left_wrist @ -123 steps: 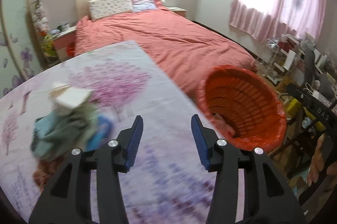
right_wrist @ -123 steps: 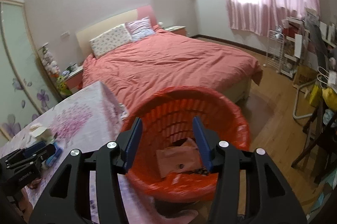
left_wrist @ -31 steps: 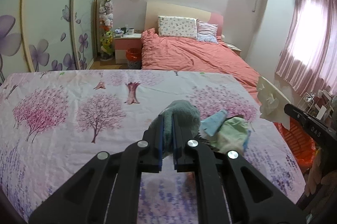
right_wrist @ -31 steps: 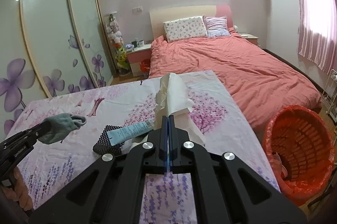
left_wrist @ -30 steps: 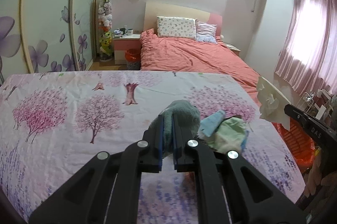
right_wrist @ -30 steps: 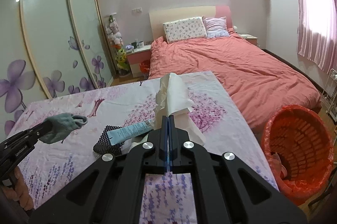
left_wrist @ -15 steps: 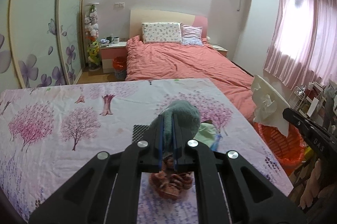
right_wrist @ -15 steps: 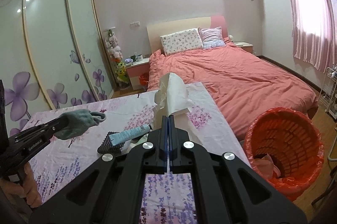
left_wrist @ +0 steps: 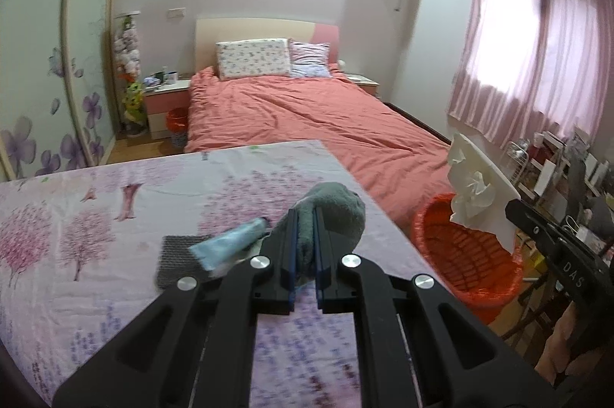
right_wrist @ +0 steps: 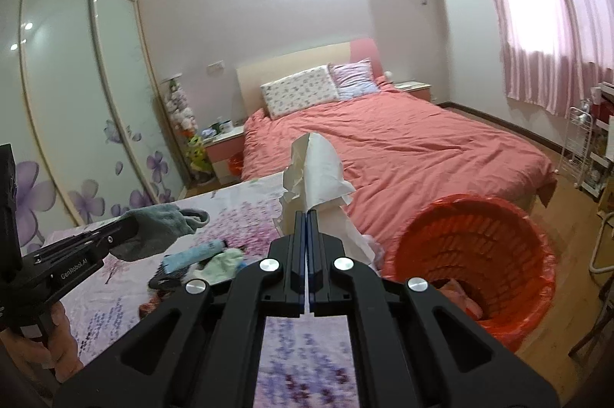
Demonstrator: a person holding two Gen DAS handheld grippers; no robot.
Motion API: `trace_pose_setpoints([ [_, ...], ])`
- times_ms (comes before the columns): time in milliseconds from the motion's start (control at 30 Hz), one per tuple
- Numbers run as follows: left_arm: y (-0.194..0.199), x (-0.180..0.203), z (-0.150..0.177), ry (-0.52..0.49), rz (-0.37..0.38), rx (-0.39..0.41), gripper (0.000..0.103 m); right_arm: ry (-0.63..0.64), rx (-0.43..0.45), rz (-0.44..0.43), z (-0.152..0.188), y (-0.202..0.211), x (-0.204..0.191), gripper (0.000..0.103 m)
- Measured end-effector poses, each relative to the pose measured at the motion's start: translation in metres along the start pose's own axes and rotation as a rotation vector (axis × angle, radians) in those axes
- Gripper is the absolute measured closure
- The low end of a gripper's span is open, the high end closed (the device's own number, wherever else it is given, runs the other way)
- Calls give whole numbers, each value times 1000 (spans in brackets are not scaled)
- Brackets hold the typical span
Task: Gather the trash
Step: 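Carry the cloth and tissue to the orange basket and open both tools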
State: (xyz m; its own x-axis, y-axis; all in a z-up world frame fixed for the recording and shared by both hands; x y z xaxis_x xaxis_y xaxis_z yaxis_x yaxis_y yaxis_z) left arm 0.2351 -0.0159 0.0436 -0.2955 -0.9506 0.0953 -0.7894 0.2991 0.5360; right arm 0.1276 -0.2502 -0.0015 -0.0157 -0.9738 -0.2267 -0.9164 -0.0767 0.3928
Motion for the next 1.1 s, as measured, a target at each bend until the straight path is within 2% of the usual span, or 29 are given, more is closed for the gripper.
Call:
trace_pose_setpoints([
  [267, -24, 66, 0, -50, 98, -29, 95, -30, 54, 79, -1, 14, 47, 102],
  [533, -48, 127, 1, -65, 225, -56, 95, -94, 58, 142, 2, 16, 96, 102],
  [767, -73, 174, 7, -101, 291, -78, 95, -132, 62, 179, 4, 13, 126, 102],
  [933, -97, 200, 15, -121, 311, -101, 93, -169, 53, 192, 7, 1, 149, 102],
  [967, -104, 203, 18, -121, 307, -112, 90, -177, 41, 184, 8, -4, 153, 102],
  [1033, -117, 206, 23, -120, 292, -137, 77, -200, 4, 181, 11, -13, 164, 101],
  [1067, -123, 206, 25, -119, 274, -148, 67, -215, -11, 180, 14, -19, 168, 95],
  [1100, -129, 204, 28, -118, 256, -159, 64, -222, -24, 184, 16, -21, 171, 86],
])
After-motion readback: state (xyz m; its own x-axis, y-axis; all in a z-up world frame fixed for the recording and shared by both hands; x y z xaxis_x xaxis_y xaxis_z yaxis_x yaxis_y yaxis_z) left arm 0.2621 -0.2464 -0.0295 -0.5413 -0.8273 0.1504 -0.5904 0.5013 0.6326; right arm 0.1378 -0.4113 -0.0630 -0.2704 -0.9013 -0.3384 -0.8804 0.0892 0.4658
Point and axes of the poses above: each gripper's, at about its wrist camera, not at the fingertips, and y roughly against the way its jaws point, x to its right, z to its underside, the point moved 3 cm from there along -y, roughly the way its jaws point, and after that the axes turned 1 degree about -y, right-handed, at the moved point
